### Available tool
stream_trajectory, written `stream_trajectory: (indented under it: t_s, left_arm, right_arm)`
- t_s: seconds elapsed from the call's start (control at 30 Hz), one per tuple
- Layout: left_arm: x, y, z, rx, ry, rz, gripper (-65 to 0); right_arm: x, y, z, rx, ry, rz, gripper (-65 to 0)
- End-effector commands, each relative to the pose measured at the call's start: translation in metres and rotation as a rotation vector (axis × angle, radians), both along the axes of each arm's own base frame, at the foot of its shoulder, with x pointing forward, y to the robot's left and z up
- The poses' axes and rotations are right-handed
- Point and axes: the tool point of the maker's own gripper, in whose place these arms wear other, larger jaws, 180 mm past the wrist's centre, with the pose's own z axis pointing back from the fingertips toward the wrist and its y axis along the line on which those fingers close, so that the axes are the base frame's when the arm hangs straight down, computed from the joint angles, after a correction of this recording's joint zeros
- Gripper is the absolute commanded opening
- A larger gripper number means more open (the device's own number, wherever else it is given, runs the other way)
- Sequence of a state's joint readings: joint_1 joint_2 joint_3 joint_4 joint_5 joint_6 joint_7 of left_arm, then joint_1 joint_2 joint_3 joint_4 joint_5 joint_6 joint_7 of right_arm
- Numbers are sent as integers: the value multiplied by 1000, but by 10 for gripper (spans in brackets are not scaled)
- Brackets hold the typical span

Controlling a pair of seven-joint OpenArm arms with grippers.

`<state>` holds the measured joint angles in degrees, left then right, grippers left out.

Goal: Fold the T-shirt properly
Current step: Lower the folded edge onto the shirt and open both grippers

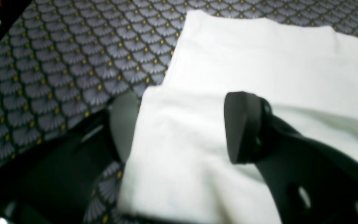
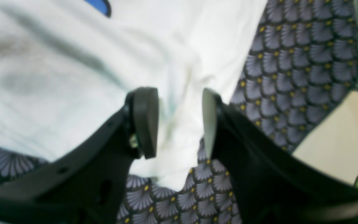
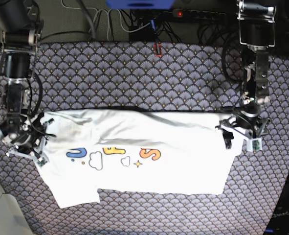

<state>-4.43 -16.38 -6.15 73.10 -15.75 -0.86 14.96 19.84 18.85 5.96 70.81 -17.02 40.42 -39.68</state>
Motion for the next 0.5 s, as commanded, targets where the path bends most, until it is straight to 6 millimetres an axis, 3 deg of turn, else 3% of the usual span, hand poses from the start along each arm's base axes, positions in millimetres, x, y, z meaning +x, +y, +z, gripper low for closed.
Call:
stream_trajectory:
  t_s: [0.0, 0.23, 0.47]
  left_arm:
    - [6, 7, 16, 16, -53, 6, -221]
    - [-16, 28, 2, 5, -24, 72, -221]
    - [-18, 24, -5, -4, -10, 71, -221]
  right_arm:
    - [9, -8, 24, -26, -69, -5, -406]
    - [-17, -8, 36, -92, -87, -2, -407]
    - [-35, -9, 28, -101, -72, -2, -406]
